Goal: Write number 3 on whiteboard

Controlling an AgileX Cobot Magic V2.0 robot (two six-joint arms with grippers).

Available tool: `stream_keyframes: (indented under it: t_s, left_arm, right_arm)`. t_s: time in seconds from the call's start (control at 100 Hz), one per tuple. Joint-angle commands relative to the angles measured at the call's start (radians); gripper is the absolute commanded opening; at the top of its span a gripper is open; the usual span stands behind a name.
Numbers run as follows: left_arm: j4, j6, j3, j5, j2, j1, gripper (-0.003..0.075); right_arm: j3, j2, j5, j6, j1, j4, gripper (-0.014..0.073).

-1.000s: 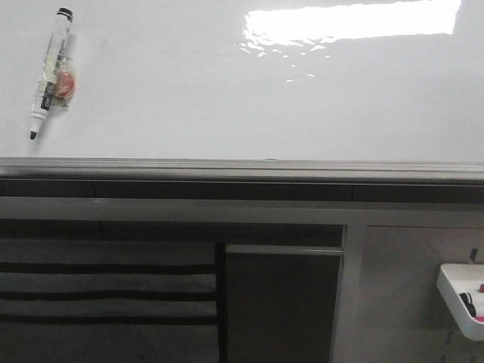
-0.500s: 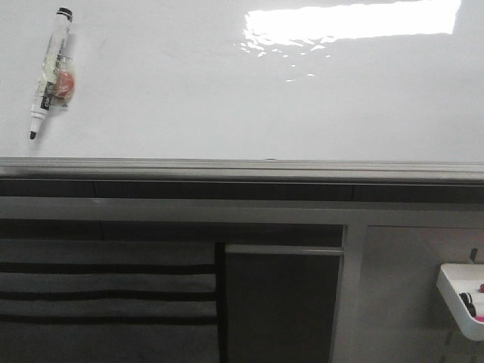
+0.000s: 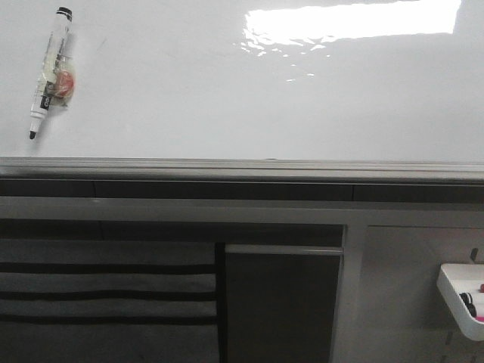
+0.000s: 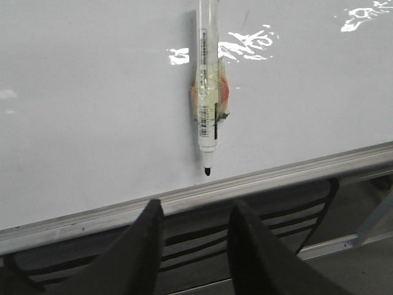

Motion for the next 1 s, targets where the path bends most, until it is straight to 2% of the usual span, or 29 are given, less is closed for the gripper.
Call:
stream_keyframes:
  t_s: [0.0,0.19,0.5,0.99]
  left_arm:
    - [-0.035,-0.001,-0.051,-0.138,0.071,-0.012,0.0219]
    - [-0.038,-0.001,-0.121,-0.149,0.226,-0.047,0.0219]
    - [-0.038,-0.001,-0.176,-0.285,0.424,-0.051,0.0219]
    - [-0.038,-0.003,-0.208,-0.371,0.546,-0.051,0.0218]
  right_arm:
    - [-0.037,0.015,-0.059,-0.018,0.0,0.033,0.053]
    - [-0.037,0.015,-0.059,-0.018,0.0,0.033,0.053]
    - [-0.037,0.015,-0.059,-0.018,0.0,0.033,0.053]
    - [-0.037,0.015,-0.059,-0.018,0.0,0.033,0.053]
